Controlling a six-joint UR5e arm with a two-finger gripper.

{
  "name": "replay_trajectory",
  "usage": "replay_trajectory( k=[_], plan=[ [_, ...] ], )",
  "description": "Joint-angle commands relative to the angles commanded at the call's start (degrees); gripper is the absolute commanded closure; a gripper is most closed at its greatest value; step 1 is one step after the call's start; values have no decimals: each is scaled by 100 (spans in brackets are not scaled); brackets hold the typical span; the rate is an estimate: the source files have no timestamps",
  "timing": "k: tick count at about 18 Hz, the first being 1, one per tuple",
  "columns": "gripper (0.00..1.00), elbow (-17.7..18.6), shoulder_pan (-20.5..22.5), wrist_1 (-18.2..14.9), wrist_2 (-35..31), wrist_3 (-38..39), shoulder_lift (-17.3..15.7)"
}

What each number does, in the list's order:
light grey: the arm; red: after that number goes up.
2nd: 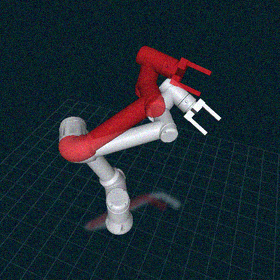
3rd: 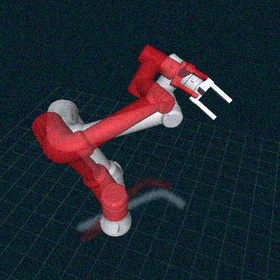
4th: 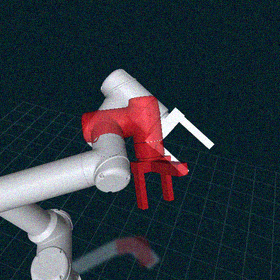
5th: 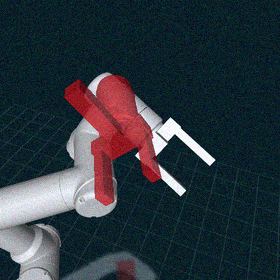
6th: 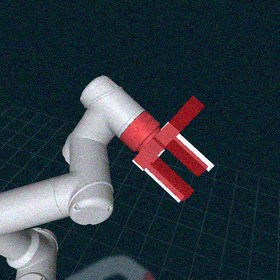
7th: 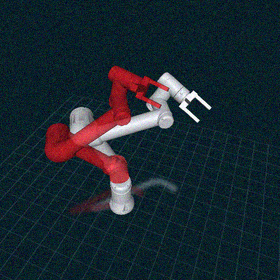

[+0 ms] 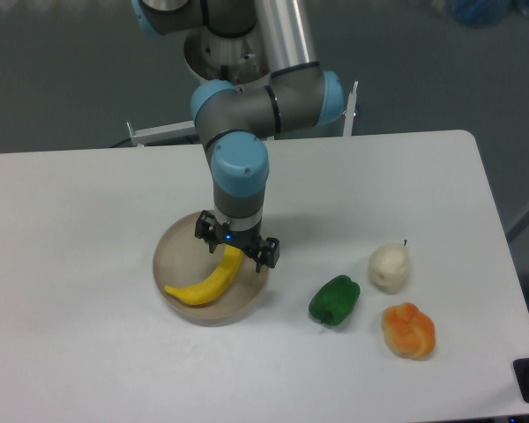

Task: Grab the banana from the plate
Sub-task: 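Lower the open gripper onto the banana's middle and close it, then lift the banana off the plate and carry it toward the pear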

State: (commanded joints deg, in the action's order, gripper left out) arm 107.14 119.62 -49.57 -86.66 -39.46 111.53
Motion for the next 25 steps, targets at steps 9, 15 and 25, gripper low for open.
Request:
replay_trajectory(
  k=[9, 15, 25],
  plan=[
    [0, 53, -88, 26, -9, 0, 141],
    [23, 44, -150, 26, -18, -9, 184],
    [57, 44, -141, 18, -17, -53, 211]
  ],
)
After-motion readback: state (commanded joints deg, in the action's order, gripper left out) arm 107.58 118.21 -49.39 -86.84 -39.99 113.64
